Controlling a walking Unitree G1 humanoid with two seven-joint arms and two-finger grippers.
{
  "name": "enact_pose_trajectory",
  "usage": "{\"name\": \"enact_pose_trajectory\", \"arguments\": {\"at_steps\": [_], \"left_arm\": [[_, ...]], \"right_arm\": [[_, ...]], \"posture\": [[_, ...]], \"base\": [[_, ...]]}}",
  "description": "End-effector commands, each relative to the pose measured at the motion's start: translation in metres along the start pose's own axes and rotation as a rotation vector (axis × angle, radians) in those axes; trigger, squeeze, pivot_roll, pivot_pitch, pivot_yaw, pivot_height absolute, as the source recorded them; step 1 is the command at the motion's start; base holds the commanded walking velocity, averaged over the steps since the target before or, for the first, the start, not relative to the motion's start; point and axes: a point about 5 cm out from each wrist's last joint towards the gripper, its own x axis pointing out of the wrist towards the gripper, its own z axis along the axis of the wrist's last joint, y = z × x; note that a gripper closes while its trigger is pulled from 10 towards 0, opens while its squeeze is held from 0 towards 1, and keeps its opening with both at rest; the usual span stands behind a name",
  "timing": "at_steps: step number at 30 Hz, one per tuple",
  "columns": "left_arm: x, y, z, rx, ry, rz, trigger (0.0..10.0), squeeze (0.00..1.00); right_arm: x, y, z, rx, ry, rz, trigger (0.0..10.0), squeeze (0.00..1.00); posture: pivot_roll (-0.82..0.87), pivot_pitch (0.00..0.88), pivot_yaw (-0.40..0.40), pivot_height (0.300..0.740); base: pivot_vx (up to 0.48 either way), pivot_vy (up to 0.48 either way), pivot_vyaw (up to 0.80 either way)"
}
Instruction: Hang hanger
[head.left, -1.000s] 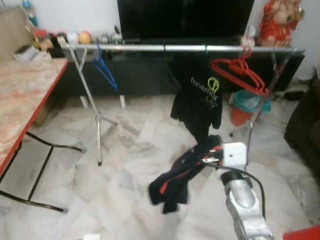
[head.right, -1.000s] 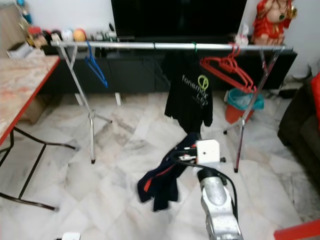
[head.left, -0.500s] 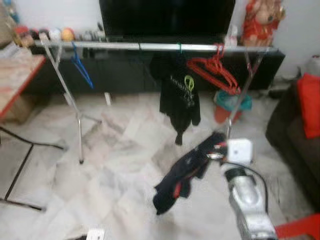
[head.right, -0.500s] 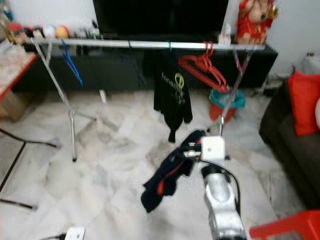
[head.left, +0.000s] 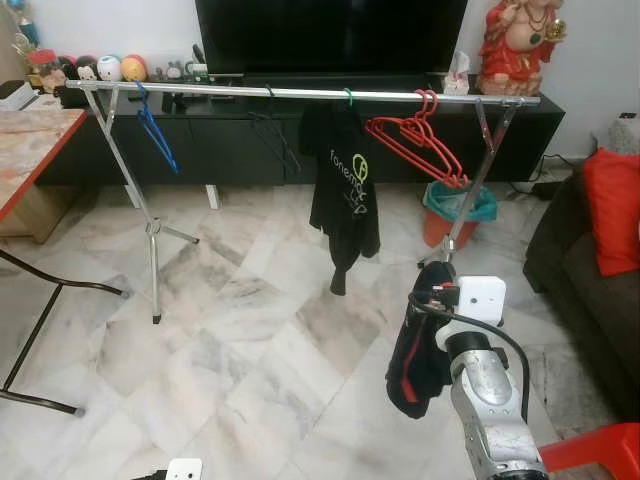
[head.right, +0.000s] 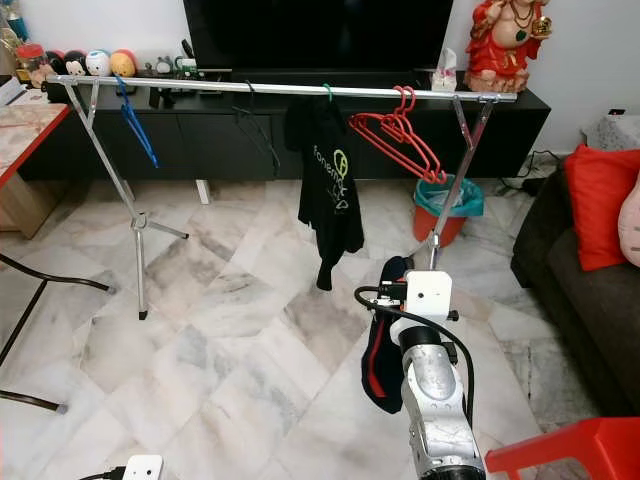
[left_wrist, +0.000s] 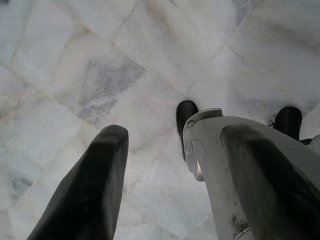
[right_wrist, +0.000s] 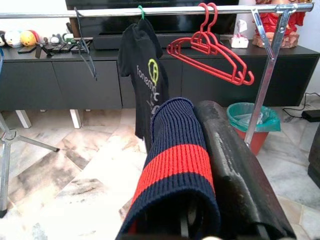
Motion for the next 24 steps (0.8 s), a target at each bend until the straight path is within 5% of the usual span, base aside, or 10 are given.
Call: {"name": "enact_pose_trajectory", "arguments": {"at_steps": [1,24], "left_arm": [[0.0,0.0018,-0.0015,0.004,0.018,0.001,10.0,0.0],[-0.0001,0.0007,-0.0023,0.002,0.021,0.003,10.0,0.0]], "right_arm": [[0.0033,0.0018,0.0058,-0.012,-0.02,0.008,10.0,0.0],[0.0033,0.0078,0.0067,-0.018,-0.019,0.049,10.0,0.0]], "posture": [[-0.04,0.0,-0.004,0.74],[-0.04,0.0,-0.022,0.74]], "base": [[0.0,-0.24,0.0],[0.0,-0.33,0.0]]}}
